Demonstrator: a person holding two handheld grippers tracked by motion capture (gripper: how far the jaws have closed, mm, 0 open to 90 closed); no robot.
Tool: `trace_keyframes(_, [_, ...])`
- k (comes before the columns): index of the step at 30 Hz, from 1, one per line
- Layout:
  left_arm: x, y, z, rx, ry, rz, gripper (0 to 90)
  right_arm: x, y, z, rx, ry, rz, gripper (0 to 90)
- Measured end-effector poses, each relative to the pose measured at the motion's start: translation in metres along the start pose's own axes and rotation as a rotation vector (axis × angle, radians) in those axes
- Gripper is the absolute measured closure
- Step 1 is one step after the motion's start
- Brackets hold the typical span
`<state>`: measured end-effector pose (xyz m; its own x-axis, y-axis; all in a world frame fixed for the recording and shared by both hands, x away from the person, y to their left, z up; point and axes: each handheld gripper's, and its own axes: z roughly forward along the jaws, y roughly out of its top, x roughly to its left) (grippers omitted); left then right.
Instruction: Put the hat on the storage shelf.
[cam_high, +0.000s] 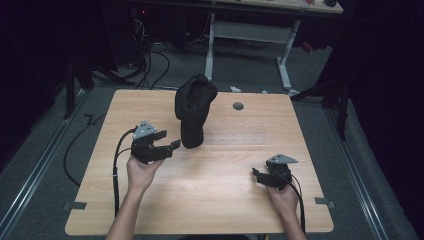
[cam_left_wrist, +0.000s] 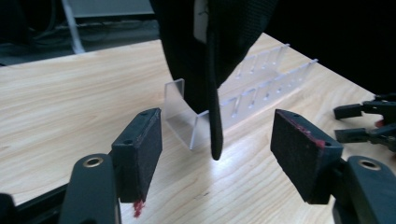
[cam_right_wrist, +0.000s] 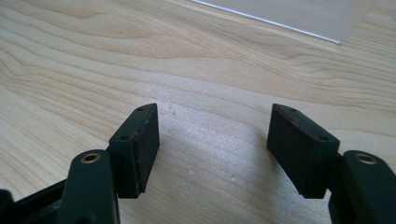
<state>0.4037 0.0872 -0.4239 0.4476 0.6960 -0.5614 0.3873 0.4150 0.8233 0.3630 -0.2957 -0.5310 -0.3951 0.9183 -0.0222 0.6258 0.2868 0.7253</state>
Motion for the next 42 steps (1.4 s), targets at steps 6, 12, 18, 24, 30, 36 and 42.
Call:
trace_keyframes(6, [-0.001, -0.001, -0.006, -0.002, 0.002, 0.002, 35.9, 0.000, 0.000, 0.000, 0.000, 0.000, 0.000, 34.4])
trace_keyframes(12, [-0.003, 0.000, -0.013, -0.001, -0.001, 0.003, 35.7, 0.000, 0.000, 0.000, 0.000, 0.001, 0.000, 34.3])
trace_keyframes(18, [-0.002, -0.003, -0.020, -0.010, -0.001, -0.017, 35.9, 0.000, 0.000, 0.000, 0.001, 0.001, 0.001, 34.3])
trace_keyframes(24, [0.000, -0.006, -0.027, -0.014, -0.001, -0.039, 35.7, 0.000, 0.000, 0.000, 0.000, 0.000, -0.001, 34.3])
trace_keyframes(30, [0.002, -0.011, -0.032, -0.007, 0.007, -0.046, 35.8, 0.000, 0.000, 0.000, 0.001, 0.000, 0.001, 34.3])
trace_keyframes(36, [0.005, -0.017, -0.036, 0.002, 0.014, -0.044, 35.1, 0.000, 0.000, 0.000, 0.001, 0.001, 0.001, 34.3])
trace_keyframes(42, [0.011, -0.024, -0.037, 0.012, 0.039, -0.038, 35.4, 0.000, 0.000, 0.000, 0.001, 0.001, 0.001, 34.3])
